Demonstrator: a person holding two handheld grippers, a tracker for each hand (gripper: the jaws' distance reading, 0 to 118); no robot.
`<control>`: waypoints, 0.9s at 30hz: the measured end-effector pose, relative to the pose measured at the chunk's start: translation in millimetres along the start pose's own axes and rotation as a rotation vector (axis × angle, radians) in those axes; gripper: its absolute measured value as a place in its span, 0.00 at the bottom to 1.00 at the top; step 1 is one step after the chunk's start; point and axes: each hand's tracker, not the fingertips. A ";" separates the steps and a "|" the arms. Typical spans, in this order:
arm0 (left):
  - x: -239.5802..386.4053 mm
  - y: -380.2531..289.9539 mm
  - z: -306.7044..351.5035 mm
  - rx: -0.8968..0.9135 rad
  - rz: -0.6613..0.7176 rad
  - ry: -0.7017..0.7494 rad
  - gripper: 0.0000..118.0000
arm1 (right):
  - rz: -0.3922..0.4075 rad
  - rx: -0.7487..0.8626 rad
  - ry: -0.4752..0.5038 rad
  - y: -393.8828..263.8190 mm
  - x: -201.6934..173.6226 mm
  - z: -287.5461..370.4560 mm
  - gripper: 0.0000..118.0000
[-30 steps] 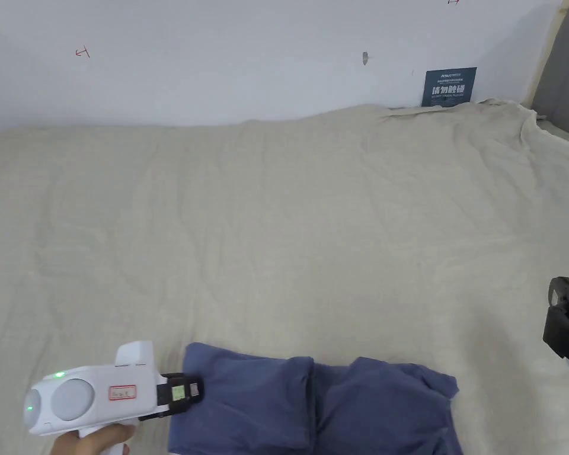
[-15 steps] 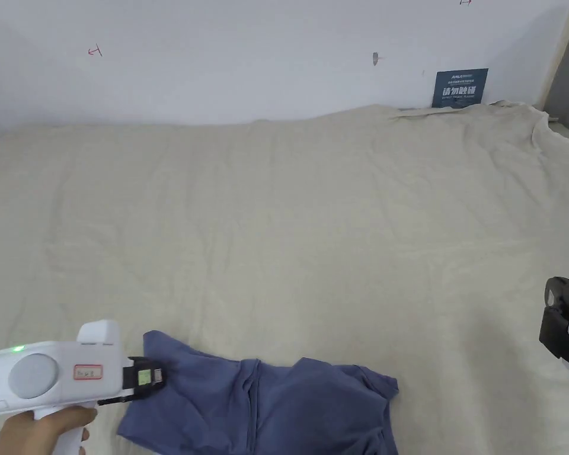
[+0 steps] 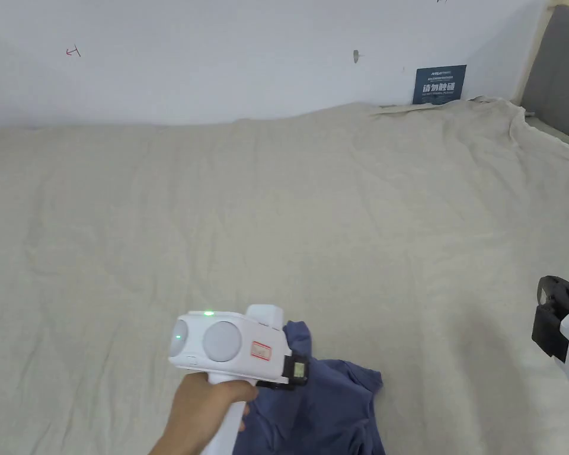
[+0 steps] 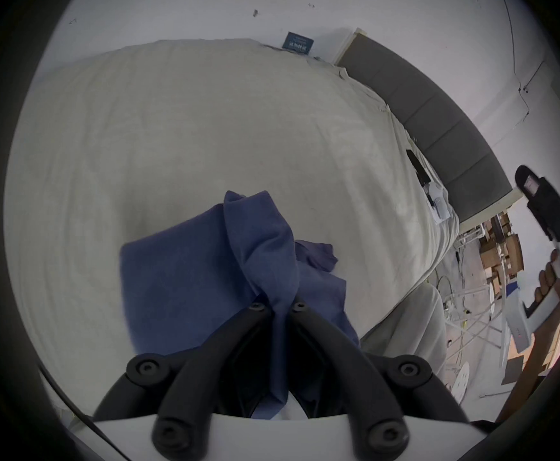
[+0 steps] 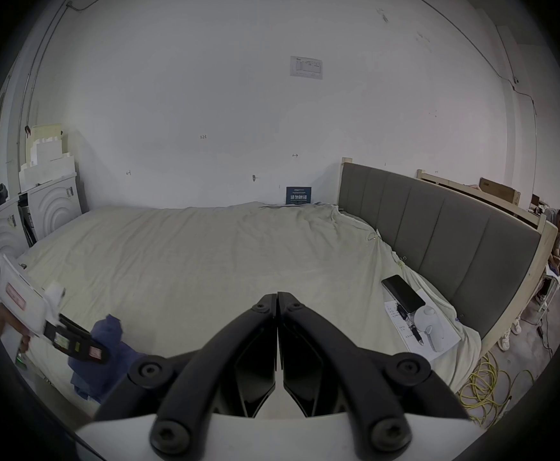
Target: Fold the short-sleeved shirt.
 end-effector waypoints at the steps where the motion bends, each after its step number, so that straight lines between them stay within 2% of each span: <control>1: 7.1 -0.4 -6.7 -0.007 -0.026 0.009 0.03 | 0.000 -0.001 -0.003 -0.3 1.0 0.5 0.00; 7: 40.5 -6.2 -40.0 -0.044 -0.026 -0.017 0.04 | -0.006 -0.003 -0.018 -2.2 7.4 2.2 0.00; 11: 48.0 -11.1 -64.4 -0.084 -0.058 0.049 0.06 | -0.007 -0.006 -0.022 -3.4 10.2 3.8 0.00; 13: 51.1 -11.9 -66.5 -0.078 -0.054 0.058 0.19 | -0.007 -0.007 -0.024 -3.9 11.3 4.9 0.00; 16: 60.0 -10.1 -54.7 -0.068 -0.042 -0.004 0.65 | -0.010 -0.008 -0.030 -4.3 13.3 5.8 0.00; 17: 63.1 -9.3 -51.3 -0.067 -0.041 -0.020 0.84 | -0.011 -0.008 -0.032 -4.4 13.8 6.1 0.00; 18: 65.1 -7.4 -46.4 -0.063 -0.045 -0.023 0.94 | -0.012 -0.008 -0.032 -4.3 14.3 6.4 0.00; 19: 67.5 -6.5 -43.0 -0.058 -0.050 -0.021 1.00 | -0.012 -0.008 -0.034 -4.3 14.5 6.7 0.00; 27: 49.9 -4.0 21.2 0.207 -0.101 -0.009 1.00 | -0.011 -0.002 -0.032 -2.0 13.1 8.2 0.00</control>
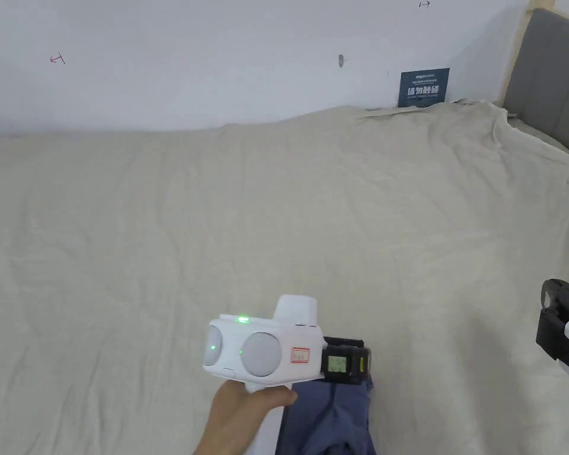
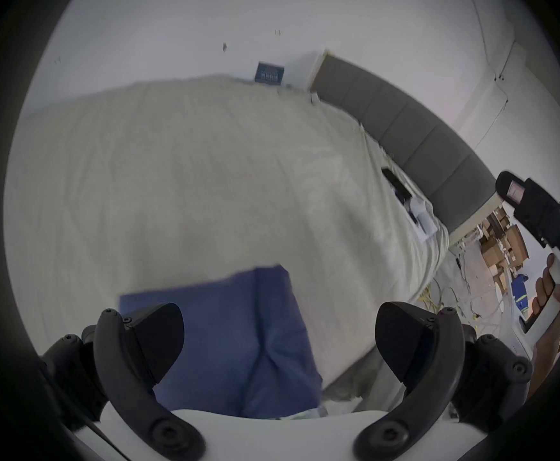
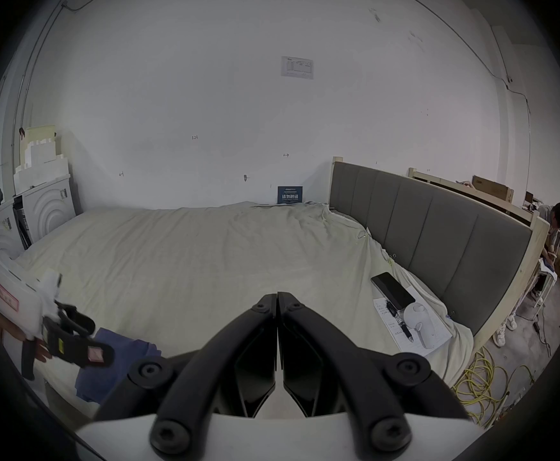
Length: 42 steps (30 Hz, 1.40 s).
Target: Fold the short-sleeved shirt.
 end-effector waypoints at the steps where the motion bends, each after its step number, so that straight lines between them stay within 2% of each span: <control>1: -4.9 -0.1 6.1 0.032 -0.005 0.015 1.00 | -0.001 0.001 0.002 0.4 -0.7 -0.1 0.00; 5: -24.6 -3.3 19.3 0.089 -0.023 0.131 1.00 | 0.001 0.003 0.008 1.8 -3.9 -1.3 0.00; 7: -33.3 -7.1 21.4 0.101 -0.018 0.158 0.95 | 0.000 0.003 0.013 2.5 -5.4 -1.8 0.00; 8: -37.9 -10.1 22.3 0.107 -0.015 0.169 0.85 | 0.002 0.003 0.016 3.0 -6.3 -2.0 0.00; 10: -44.5 -18.6 21.7 0.156 0.011 0.214 0.57 | 0.005 0.005 0.018 3.7 -8.2 -2.1 0.00; 11: -49.8 -22.8 18.5 0.166 0.009 0.220 0.51 | 0.005 0.005 0.021 4.0 -8.6 -2.1 0.00; 12: -51.7 -28.7 16.7 0.179 0.006 0.222 0.51 | 0.005 0.006 0.022 4.2 -8.9 -2.2 0.00; 14: -50.5 -40.5 11.7 0.217 -0.022 0.257 0.12 | 0.006 0.006 0.021 4.0 -9.2 -2.3 0.00; 16: -50.9 -52.7 3.0 0.225 -0.053 0.261 0.02 | 0.004 0.005 0.020 3.7 -8.9 -2.2 0.00; 19: -46.2 -65.8 -11.1 0.183 -0.041 0.241 0.00 | 0.004 0.000 0.015 2.5 -7.7 -1.5 0.00; 28: 0.2 -106.4 -50.5 0.185 -0.180 0.202 0.00 | -0.006 -0.017 0.003 -3.3 1.4 -0.2 0.00; 36: 38.7 -125.8 -87.9 0.152 -0.218 0.181 0.00 | 0.000 -0.034 -0.015 -6.9 12.6 1.8 0.00; 42: 53.4 -121.1 -88.7 0.148 -0.202 0.143 0.00 | -0.004 -0.040 -0.032 -7.4 17.7 2.1 0.00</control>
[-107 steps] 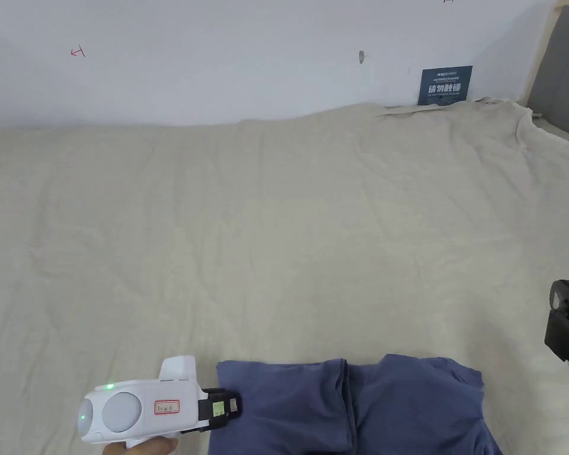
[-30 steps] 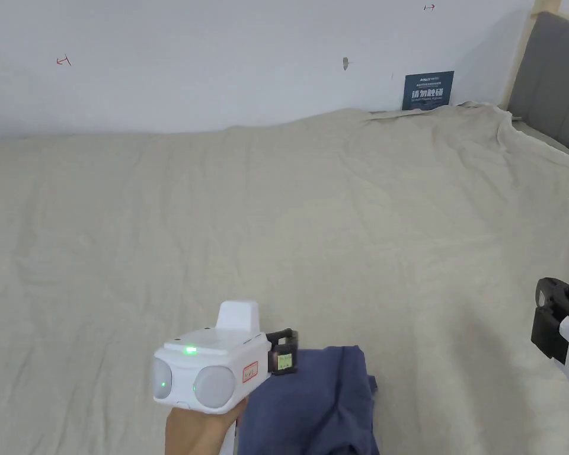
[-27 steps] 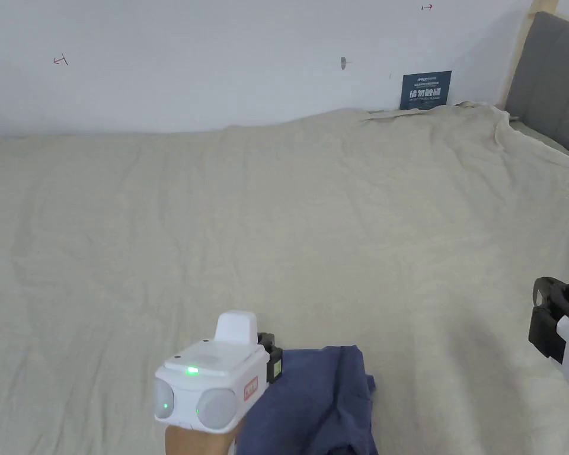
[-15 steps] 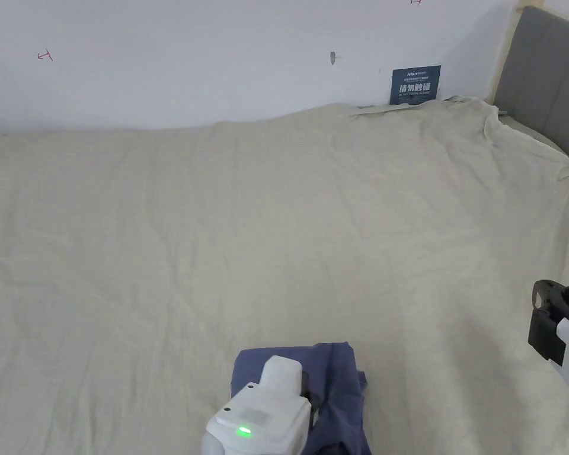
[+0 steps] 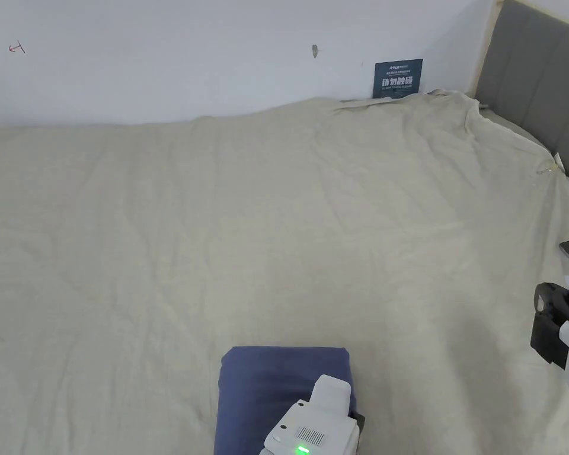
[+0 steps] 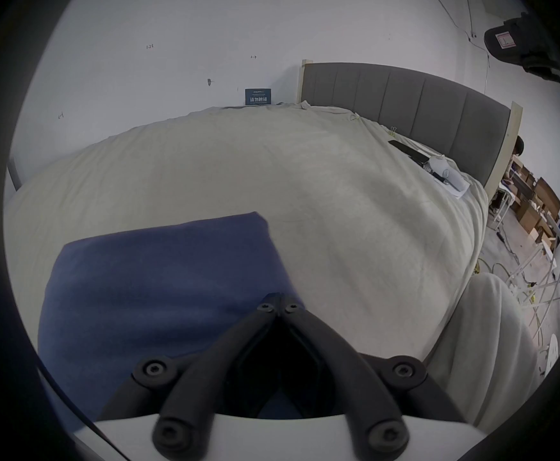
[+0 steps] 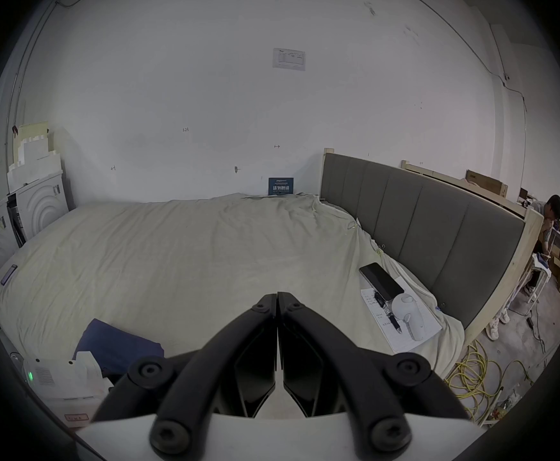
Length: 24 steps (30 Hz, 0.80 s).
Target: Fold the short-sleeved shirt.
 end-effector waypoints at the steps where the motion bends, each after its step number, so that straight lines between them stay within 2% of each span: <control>1: 2.1 2.2 2.4 0.004 0.001 -0.004 0.00 | 0.000 0.000 -0.001 0.1 0.4 0.1 0.00; 7: 10.9 7.9 0.4 0.022 -0.022 -0.043 0.00 | 0.003 0.005 -0.007 2.0 0.2 1.7 0.00; 14: -5.1 40.8 30.6 0.187 0.021 -0.040 0.00 | 0.003 0.027 -0.001 6.4 -7.7 4.7 0.00; 24: -55.5 96.8 94.2 0.411 -0.018 0.104 0.00 | 0.020 0.120 0.036 27.6 -42.3 9.6 0.00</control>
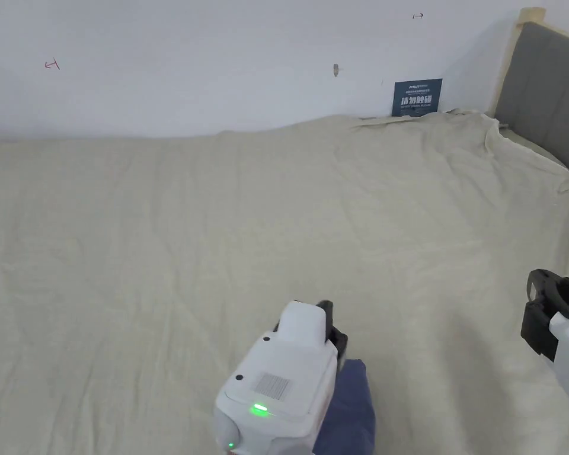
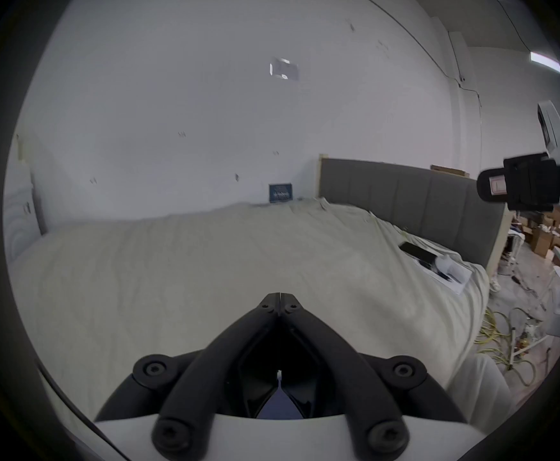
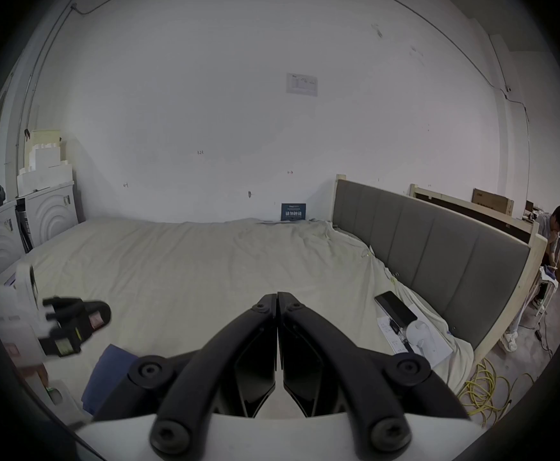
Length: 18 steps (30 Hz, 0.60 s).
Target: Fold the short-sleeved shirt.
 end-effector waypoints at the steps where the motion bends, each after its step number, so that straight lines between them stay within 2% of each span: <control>1: -5.8 5.4 2.9 0.017 -0.013 0.024 0.00 | 0.003 0.010 0.002 2.0 -3.2 -0.1 0.00; 9: -65.1 39.3 32.8 0.129 -0.060 0.195 0.00 | -0.003 0.095 0.027 9.1 -25.2 -4.5 0.00; 18: -126.3 39.7 66.8 0.177 -0.014 0.375 0.00 | 0.016 0.160 0.040 3.4 -47.5 -14.6 0.00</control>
